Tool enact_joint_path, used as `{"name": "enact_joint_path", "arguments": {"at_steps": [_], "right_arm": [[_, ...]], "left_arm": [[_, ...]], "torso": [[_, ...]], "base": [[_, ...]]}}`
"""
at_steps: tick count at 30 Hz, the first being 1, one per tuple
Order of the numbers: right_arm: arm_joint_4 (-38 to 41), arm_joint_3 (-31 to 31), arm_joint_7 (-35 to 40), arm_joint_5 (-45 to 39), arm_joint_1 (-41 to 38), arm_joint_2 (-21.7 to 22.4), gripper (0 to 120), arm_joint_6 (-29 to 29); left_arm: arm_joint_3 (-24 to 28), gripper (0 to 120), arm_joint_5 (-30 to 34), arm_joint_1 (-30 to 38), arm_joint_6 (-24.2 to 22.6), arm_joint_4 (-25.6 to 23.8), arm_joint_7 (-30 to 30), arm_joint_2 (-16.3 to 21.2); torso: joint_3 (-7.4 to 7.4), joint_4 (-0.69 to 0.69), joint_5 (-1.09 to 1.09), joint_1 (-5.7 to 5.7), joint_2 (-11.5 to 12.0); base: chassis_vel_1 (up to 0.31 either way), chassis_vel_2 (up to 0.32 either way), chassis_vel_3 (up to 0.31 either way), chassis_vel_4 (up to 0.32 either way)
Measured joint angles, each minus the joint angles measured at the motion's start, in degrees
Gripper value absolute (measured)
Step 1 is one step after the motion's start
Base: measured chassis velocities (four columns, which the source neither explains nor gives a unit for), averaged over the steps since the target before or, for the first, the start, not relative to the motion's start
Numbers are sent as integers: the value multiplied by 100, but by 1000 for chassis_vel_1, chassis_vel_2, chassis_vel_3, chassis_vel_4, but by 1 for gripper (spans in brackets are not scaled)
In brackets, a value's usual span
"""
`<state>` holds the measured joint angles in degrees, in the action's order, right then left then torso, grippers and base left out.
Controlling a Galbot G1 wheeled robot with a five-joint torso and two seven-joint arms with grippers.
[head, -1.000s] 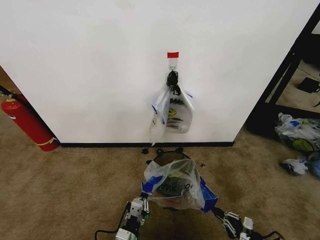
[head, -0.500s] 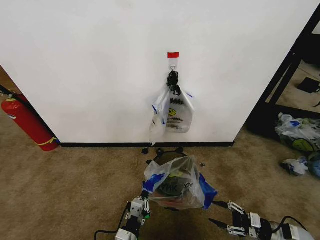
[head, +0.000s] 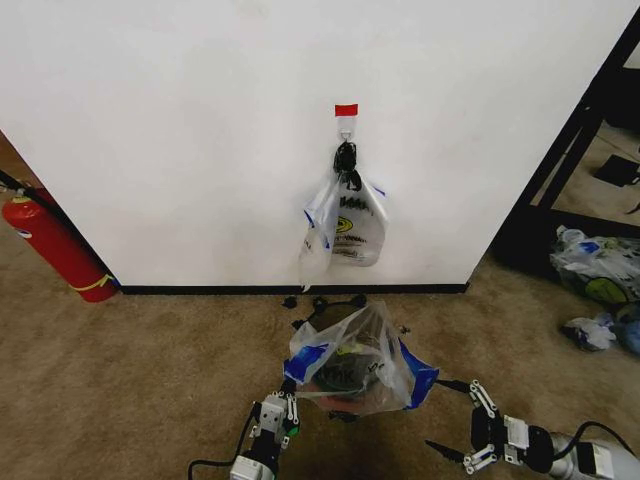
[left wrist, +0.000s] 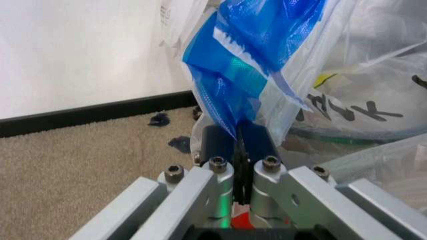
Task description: Pick up the garbage bag from the wall and place it over the trash bin.
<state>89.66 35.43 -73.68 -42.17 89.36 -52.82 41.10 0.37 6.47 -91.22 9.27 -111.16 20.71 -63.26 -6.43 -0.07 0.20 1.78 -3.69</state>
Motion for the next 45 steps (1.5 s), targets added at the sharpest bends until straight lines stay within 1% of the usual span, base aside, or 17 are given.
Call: {"name": "enact_joint_path", "arguments": {"at_steps": [3, 4, 8, 10, 13, 15, 17, 20, 23, 24, 25, 29, 31, 33, 36, 38, 45], "right_arm": [[-9, -49, 193, 5, 30, -37, 100, 51], [-37, -190, 767, 53, 129, -126, 93, 185], [-27, -456, 1855, 78, 451, -243, 77, 330], [-3, -532, 2082, 78, 561, -273, 74, 343], [91, -759, 2740, 57, 809, -359, 62, 358], [184, -982, 3189, -30, 923, -409, 52, 364], [293, -1201, 3493, -303, 1013, -419, 49, 365], [376, -1359, 3582, -608, 1087, -412, 49, 359], [525, -1550, 3453, -1224, 1247, -353, 49, 213], [592, -1585, 3321, -1461, 1307, -318, 53, 103], [592, -1585, 3321, -1461, 1307, -318, 53, 103], [783, -1541, 2921, -1935, 1488, -210, 71, -279], [804, -1496, 2911, -2005, 1494, -185, 79, -346], [827, -1485, 2921, -2040, 1504, -167, 82, -378], [938, -1418, 2982, -2071, 1582, -89, 95, -460], [999, -1345, 3008, -1996, 1657, -13, 99, -499], [995, -1246, 3044, -1906, 1617, 161, 100, -569]], "left_arm": [[1, 0, -3, -2, 0, 1, 0, 3], [-8, 0, -8, -6, 0, 2, 0, 21], [-20, 0, -7, 0, 0, 1, 2, 49], [-17, 0, -7, 5, -1, 2, 2, 52], [-6, 0, -7, 10, 6, 11, 3, 47], [4, 0, -9, 9, 13, 22, 2, 42], [13, 0, -17, 5, 16, 25, 2, 42], [14, 0, -21, 4, 19, 26, 1, 43], [14, 0, -24, 3, 23, 25, 1, 55], [15, 0, -25, 2, 24, 25, 0, 59], [15, 0, -25, 2, 24, 25, 0, 59], [15, 0, -28, 1, 29, 23, -1, 66], [16, 0, -28, -1, 34, 19, -1, 67], [16, 0, -28, -3, 36, 15, -2, 70], [11, 0, -28, -9, 41, -2, -2, 87], [2, 0, -28, -13, 45, -7, -2, 99], [16, 0, -28, -5, 51, -8, -2, 90]], "torso": [[0, 0, -1, 0, 0], [0, 0, 0, 0, 0], [0, 0, 0, 0, 0], [0, -1, 0, 0, 0], [0, -3, 1, 0, 0], [0, 1, 0, 0, 0], [0, 0, 1, 0, 0], [0, 0, 0, 0, 0], [0, -1, 0, 0, 0], [0, 0, 0, 0, 0], [0, 0, 0, 0, 0], [0, -2, 1, 0, 0], [0, 0, 0, 0, 0], [0, 0, 0, 0, 0], [0, 0, 0, 0, 0], [0, -1, 0, 0, 0], [0, -1, 1, 0, 0]], "base": [[0, 0, 0, 0], [0, 0, 0, 0], [0, 0, 0, 0], [0, 0, 0, 0], [0, 0, 0, 0], [0, 0, 0, 0], [0, 0, 0, 0], [0, 0, 0, 0], [0, 0, 0, 0], [0, 0, 0, 0], [0, 0, 0, 0], [0, 0, 0, 0], [0, 0, 0, 0], [0, 0, 0, 0], [0, 0, 0, 0], [0, 0, 0, 0], [0, 0, 0, 0]]}}
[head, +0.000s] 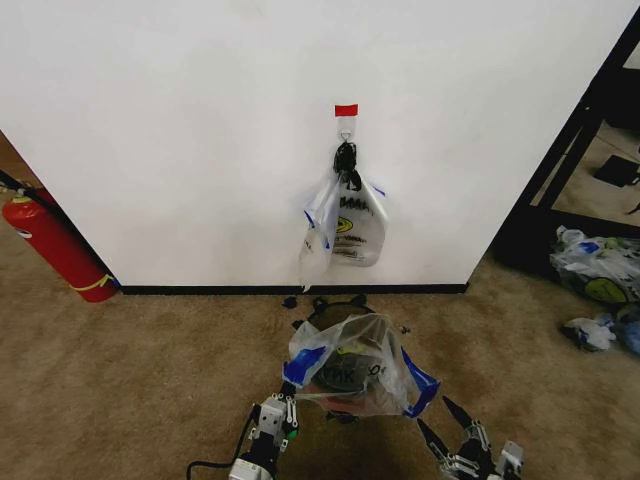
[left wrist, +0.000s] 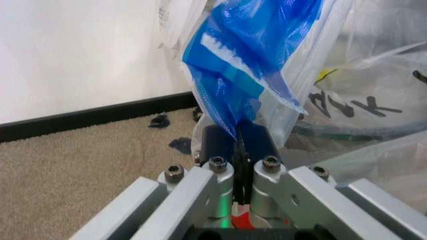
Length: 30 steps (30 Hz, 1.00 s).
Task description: Pick up the garbage bag from the wall and place it over the trash bin.
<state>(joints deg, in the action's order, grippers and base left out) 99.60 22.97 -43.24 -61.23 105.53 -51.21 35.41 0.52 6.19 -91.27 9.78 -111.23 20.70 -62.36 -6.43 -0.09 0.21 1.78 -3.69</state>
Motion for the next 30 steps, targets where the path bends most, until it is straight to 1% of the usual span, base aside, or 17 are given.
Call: {"name": "enact_joint_path", "arguments": {"at_steps": [8, 10, 14, 15, 16, 20, 21, 22, 23, 24, 26, 29, 30], "right_arm": [[-185, -306, 518, 234, -464, -224, 99, -65], [-215, -408, 598, 299, -585, -261, 93, -91], [-203, -471, 654, 339, -774, -273, 75, -157], [-187, -470, 665, 334, -800, -266, 71, -173], [-187, -470, 665, 334, -800, -266, 71, -173], [-143, -407, 653, 377, -862, -177, 53, -301], [-147, -394, 638, 390, -862, -166, 52, -311], [-180, -343, 521, 422, -866, -133, 45, -348], [-230, -290, 375, 444, -881, -109, 41, -385], [-230, -290, 375, 444, -881, -109, 41, -385], [-389, -158, -19, 494, -975, -60, 32, -459], [-577, -28, -429, 511, -1152, 19, 20, -579], [-577, -28, -429, 511, -1152, 19, 20, -579]], "left_arm": [[2, 0, -6, -5, 1, 2, -1, 46], [-8, 0, -5, -5, 1, 0, -1, 63], [-23, 0, 3, -9, 1, -2, 0, 80], [-23, 0, 6, -5, 1, -2, 0, 81], [-23, 0, 6, -5, 1, -2, 0, 81], [-16, 0, 15, 22, 1, 8, 2, 66], [-13, 0, 15, 24, 1, 9, 2, 64], [-8, 0, 16, 28, 1, 16, 2, 61], [-5, 0, 17, 31, 1, 23, 2, 60], [-5, 0, 17, 31, 1, 23, 2, 60], [-1, 0, 17, 38, 1, 39, 3, 58], [7, 0, 17, 46, 1, 51, 5, 54], [7, 0, 17, 46, 1, 51, 5, 54]], "torso": [[0, 0, -1, 0, 0], [0, 1, -1, 0, 0], [0, 1, -1, 0, 0], [0, 0, -1, 0, 0], [0, 0, -1, 0, 0], [0, 0, -1, 0, 0], [0, 0, -1, 0, 0], [0, 0, 0, 0, 0], [0, 0, 0, 0, 0], [0, 0, 0, 0, 0], [0, 0, 0, 0, 0], [0, 1, -1, 0, 0], [0, 1, -1, 0, 0]], "base": [[0, 0, 0, 0], [0, 0, 0, 0], [0, 0, 0, 0], [0, 0, 0, 0], [0, 0, 0, 0], [0, 0, 0, 0], [0, 0, 0, 0], [0, 0, 0, 0], [0, 0, 0, 0], [0, 0, 0, 0], [0, 0, 0, 0], [0, 0, 0, 0], [0, 0, 0, 0]]}}
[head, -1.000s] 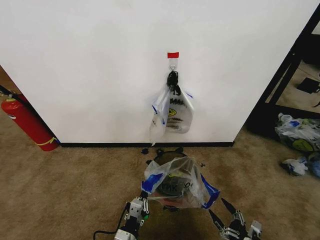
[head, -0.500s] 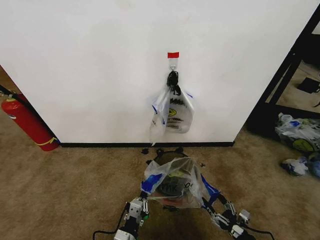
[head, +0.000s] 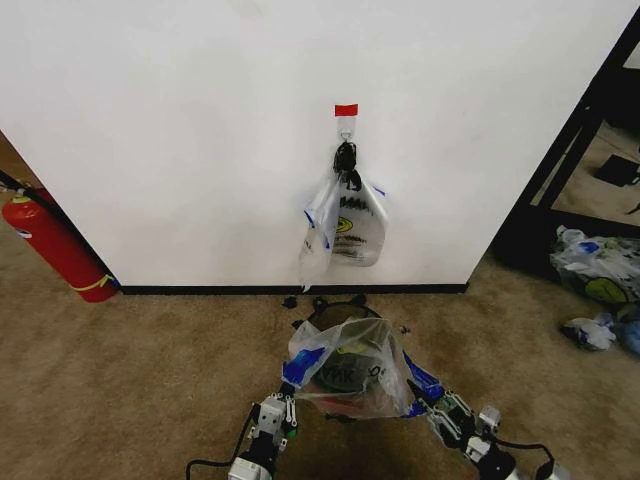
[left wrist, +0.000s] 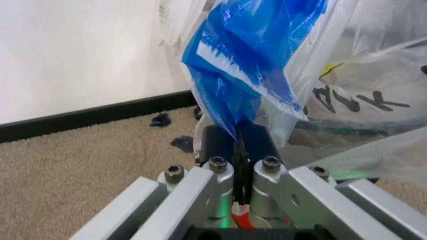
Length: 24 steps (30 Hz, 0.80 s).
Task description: Pick up the garbage bag from the wall and place it over the trash bin.
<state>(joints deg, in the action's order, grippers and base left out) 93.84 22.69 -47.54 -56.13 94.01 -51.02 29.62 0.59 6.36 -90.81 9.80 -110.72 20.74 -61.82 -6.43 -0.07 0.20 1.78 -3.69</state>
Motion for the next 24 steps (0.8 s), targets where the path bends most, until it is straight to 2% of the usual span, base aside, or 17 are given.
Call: {"name": "enact_joint_path", "arguments": {"at_steps": [2, 5, 11, 17, 20, 24], "right_arm": [[-76, 32, -76, -12, -143, 37, 12, -45], [-261, 53, -96, -64, -517, 47, 0, -62], [-758, -101, -116, 41, -967, -17, 0, -102], [-1085, -177, -605, 166, -1020, -79, 0, -263], [-1187, -60, -1150, 178, -958, -2, 0, -464], [-1370, -2, -1043, 247, -1031, 28, 0, -396]], "left_arm": [[3, 0, 0, 7, 0, 2, 0, -2], [10, 0, 1, 15, 1, 7, -1, -7], [14, 0, -26, 32, 8, 114, -10, -23], [17, 0, -157, 14, 98, 326, -11, -38], [57, 0, -209, -28, 118, 381, -16, -9], [115, 0, -232, 73, 121, 503, -27, -60]], "torso": [[0, -2, 0, 0, 0], [0, 1, 0, 0, 0], [0, 0, -1, 0, 0], [0, -2, -1, 0, 0], [0, -1, -1, 0, 0], [0, -2, 0, 0, 0]], "base": [[0, 0, 0, 0], [0, 0, 0, 0], [0, 0, 0, 0], [0, 0, 0, 0], [0, 0, 0, 0], [0, 0, 0, 0]]}}
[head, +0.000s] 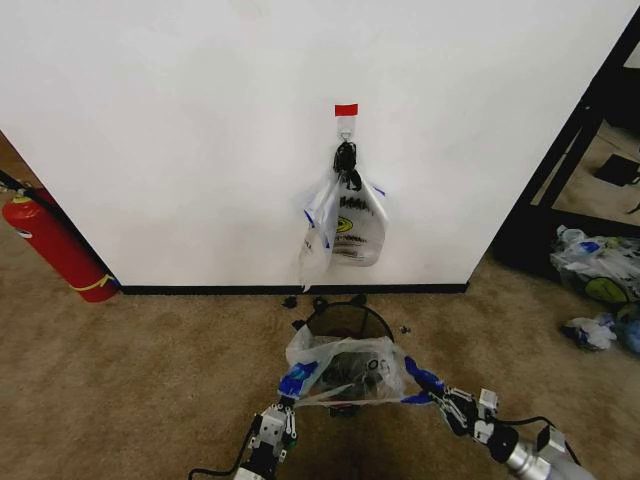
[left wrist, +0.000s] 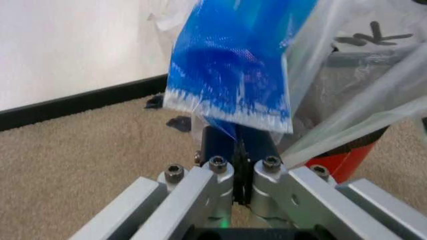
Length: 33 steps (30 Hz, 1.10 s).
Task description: Pick up the garbage bag from the wall and place it over the trash bin.
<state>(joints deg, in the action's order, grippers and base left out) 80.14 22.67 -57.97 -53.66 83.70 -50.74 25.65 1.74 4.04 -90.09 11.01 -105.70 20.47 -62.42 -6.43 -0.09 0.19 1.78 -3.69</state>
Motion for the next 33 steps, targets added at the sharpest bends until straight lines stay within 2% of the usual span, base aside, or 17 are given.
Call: {"name": "enact_joint_path", "arguments": {"at_steps": [5, 8, 10, 12, 20, 33], "right_arm": [[-84, -317, 1463, -211, -182, -265, 0, 450], [-97, -393, 1685, -224, -220, -332, 0, 503], [-144, -661, 2365, -241, -378, -533, 0, 592], [-189, -838, 2736, -240, -497, -639, 0, 588], [-335, -1123, 3389, -225, -835, -800, 0, 379], [-463, -1193, 3569, -141, -1034, -965, 0, 301]], "left_arm": [[45, 0, 50, 222, -31, 163, -2, -125], [46, 0, 67, 245, -43, 179, -2, -126], [21, 0, 109, 300, -77, 239, -2, -102], [-8, 0, 117, 292, -83, 264, -2, -73], [-10, 0, 83, 176, -64, 241, -5, -48], [55, 0, -15, 64, -59, 99, -16, -12]], "torso": [[0, 1, 0, 0, 0], [0, 0, 2, 0, 0], [0, 1, -1, 0, 0], [0, 1, 1, 0, 0], [0, 2, 1, 0, 0], [0, 1, 1, 0, 0]], "base": [[0, 0, 0, 0], [0, 0, 0, 0], [0, 0, 0, 0], [0, 0, 0, 0], [0, 0, 0, 0], [0, 0, 0, 0]]}}
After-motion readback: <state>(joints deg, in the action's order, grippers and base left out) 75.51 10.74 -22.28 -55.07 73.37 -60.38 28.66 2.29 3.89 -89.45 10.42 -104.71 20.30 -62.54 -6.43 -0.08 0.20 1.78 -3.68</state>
